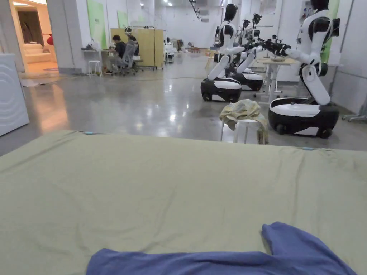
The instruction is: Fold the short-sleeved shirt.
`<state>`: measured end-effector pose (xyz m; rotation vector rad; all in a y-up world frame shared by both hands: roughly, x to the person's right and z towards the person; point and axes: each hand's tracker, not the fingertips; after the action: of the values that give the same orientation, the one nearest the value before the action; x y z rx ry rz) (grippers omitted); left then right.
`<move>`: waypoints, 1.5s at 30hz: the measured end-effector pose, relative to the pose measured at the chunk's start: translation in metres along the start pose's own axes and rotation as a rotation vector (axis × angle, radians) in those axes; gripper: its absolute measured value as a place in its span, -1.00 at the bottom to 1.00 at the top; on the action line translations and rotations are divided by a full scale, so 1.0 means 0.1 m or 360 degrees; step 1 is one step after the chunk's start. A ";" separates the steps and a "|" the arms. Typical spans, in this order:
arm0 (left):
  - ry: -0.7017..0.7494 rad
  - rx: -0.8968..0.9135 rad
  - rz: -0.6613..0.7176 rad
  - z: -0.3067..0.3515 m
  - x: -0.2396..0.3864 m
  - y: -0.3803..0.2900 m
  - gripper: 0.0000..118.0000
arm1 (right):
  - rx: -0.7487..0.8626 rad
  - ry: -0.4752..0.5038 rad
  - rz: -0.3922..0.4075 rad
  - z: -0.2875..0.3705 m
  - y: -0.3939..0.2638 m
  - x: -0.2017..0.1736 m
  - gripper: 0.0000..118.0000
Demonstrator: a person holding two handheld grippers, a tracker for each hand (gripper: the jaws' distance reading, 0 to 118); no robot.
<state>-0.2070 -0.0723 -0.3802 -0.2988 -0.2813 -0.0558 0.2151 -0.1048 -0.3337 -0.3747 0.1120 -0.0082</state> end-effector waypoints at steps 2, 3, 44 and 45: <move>0.0003 -0.0029 0.0096 -0.21 -0.17 0.11 -0.69 | -0.0015 -0.0014 0.0010 -0.01 -0.01 0.06 -1.00; -0.0019 -0.0039 0.0134 -0.33 -0.26 0.17 -0.59 | -0.0019 -0.0011 0.0002 -0.02 -0.02 0.04 -1.00; 0.0057 -0.1225 0.0294 -3.49 -0.92 -0.30 -0.84 | -0.0897 -0.0162 -0.0393 -2.82 0.41 2.06 0.57; 0.0035 -0.1249 0.0318 -3.48 -0.90 -0.30 -0.84 | -0.0974 -0.0211 -0.0353 -2.96 0.38 2.08 0.55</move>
<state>-0.2042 -0.2039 -0.7166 -1.1034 -0.1958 0.0311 0.3884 -0.1836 -0.6435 -0.9962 -0.0630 -0.1707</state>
